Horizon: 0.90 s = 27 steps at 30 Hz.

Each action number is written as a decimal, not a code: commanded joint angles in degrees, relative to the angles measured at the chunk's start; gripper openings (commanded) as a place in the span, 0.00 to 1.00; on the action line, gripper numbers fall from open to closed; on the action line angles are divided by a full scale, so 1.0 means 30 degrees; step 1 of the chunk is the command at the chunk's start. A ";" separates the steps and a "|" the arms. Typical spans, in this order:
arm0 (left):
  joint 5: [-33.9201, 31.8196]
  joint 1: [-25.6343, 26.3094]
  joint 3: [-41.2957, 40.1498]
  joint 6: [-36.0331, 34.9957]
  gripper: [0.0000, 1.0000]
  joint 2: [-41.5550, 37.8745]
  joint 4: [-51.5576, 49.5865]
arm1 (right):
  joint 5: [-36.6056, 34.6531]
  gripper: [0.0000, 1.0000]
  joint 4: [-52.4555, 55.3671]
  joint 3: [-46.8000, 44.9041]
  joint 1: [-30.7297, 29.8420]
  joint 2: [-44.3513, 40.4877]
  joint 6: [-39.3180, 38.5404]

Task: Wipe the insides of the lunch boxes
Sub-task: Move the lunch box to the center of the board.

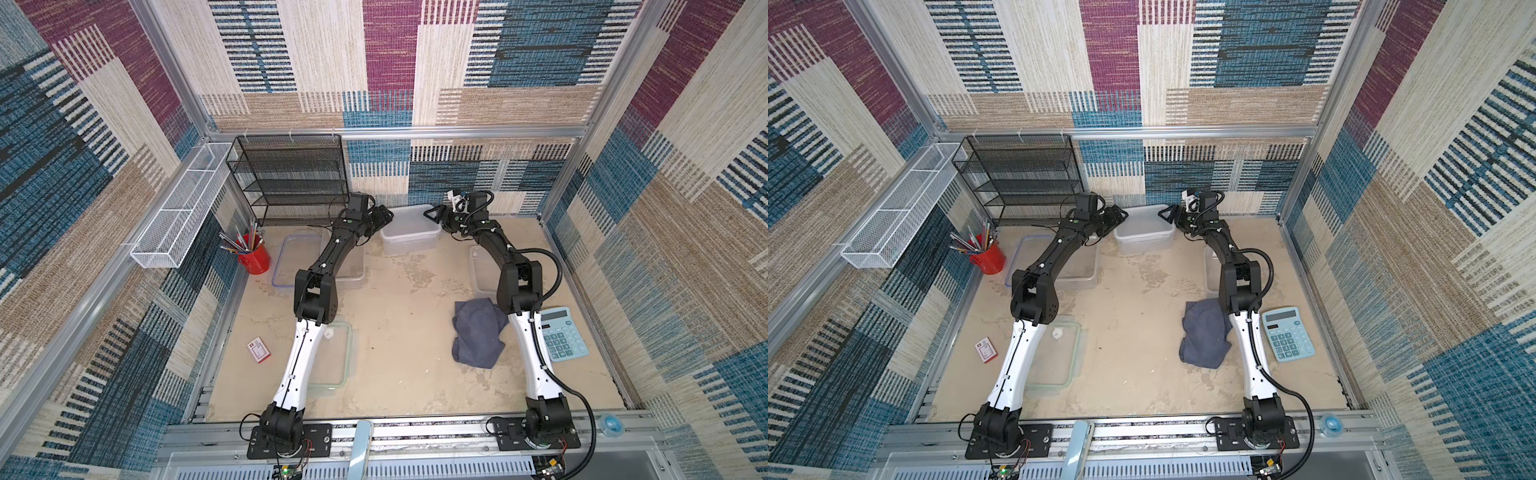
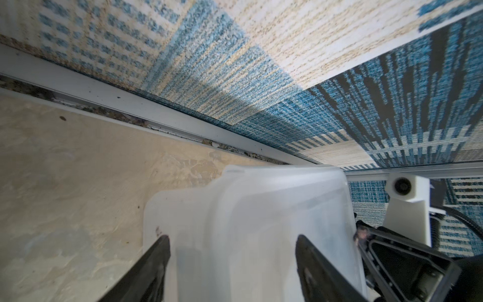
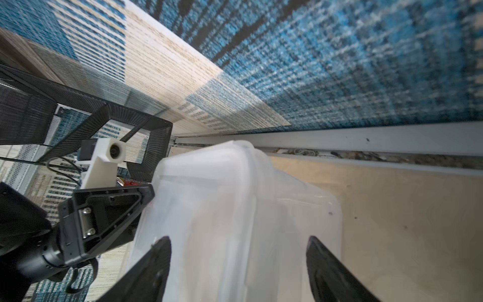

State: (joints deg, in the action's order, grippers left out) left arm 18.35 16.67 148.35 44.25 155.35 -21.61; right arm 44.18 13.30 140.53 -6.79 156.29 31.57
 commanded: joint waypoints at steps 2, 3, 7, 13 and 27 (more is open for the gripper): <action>0.1375 0.0419 -0.1097 -0.0853 0.72 -0.1016 -0.0866 | 0.0396 0.80 -0.0228 -0.2614 -0.0476 -0.2146 -0.0678; 0.1449 0.0463 -0.1461 -0.0926 0.71 -0.1263 -0.0895 | 0.0318 0.79 -0.0595 -0.3630 -0.0490 -0.2693 -0.0731; 0.1823 0.0812 -0.2220 -0.1471 0.69 -0.2016 -0.1735 | 0.0100 0.77 -0.2927 -0.8434 -0.0634 -0.5470 -0.0642; 0.1896 0.1706 -0.3037 -0.2633 0.67 -0.2838 -0.3823 | -0.0239 0.77 -0.5955 -1.4935 -0.0929 -0.9289 0.0030; -0.0686 0.2362 -1.2129 -0.1461 0.69 -0.8147 -0.4195 | -0.1299 0.93 -1.0762 -2.3903 -0.1041 -1.4187 0.2497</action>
State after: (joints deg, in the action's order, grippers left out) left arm 17.98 22.90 114.45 40.10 131.37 -27.68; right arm 32.97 -13.61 70.43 -9.08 115.09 35.57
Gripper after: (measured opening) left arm 0.685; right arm 0.927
